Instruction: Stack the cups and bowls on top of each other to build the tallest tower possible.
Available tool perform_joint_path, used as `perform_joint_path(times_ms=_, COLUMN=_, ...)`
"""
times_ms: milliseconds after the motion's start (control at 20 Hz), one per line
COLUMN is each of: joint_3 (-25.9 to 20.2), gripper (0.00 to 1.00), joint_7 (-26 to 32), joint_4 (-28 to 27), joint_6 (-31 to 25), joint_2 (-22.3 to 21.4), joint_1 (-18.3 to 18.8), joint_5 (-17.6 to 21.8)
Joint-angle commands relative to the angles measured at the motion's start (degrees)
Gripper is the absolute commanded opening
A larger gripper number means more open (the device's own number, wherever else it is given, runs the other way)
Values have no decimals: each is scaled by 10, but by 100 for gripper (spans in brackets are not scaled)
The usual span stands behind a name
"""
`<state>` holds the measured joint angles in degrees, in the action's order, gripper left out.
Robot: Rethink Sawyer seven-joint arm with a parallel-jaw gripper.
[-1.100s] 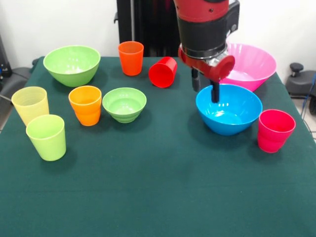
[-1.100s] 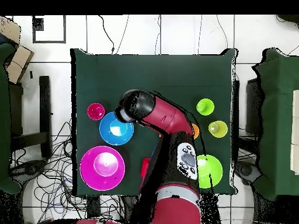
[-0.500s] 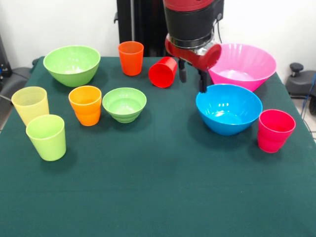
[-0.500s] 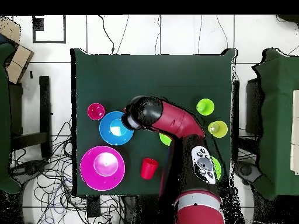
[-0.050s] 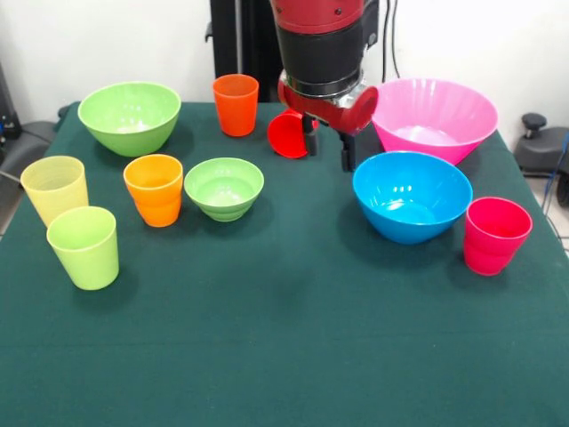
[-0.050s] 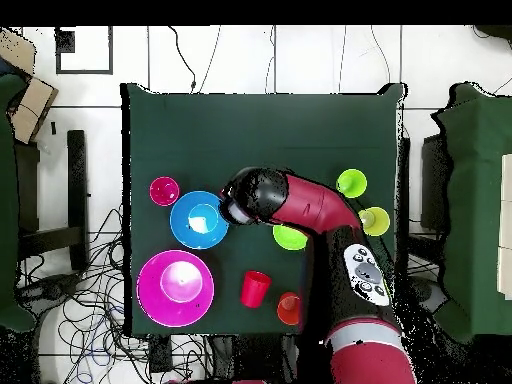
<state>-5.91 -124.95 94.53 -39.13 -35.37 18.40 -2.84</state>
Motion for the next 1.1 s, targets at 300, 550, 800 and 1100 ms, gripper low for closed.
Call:
perform_joint_path(times_ms=300, joint_3=-140, gripper=100, joint_7=168, joint_4=-12, joint_6=-17, joint_2=36, joint_1=20, joint_5=101)
perform_joint_path(times_ms=550, joint_3=-161, gripper=100, joint_7=166, joint_4=-29, joint_6=-29, joint_2=47, joint_1=20, joint_5=123)
perform_joint_path(times_ms=800, joint_3=-173, gripper=100, joint_7=161, joint_4=-47, joint_6=-58, joint_2=54, joint_1=22, joint_5=138)
perform_joint_path(times_ms=1100, joint_3=-169, gripper=100, joint_7=143, joint_4=-58, joint_6=-67, joint_2=64, joint_1=25, joint_5=163)
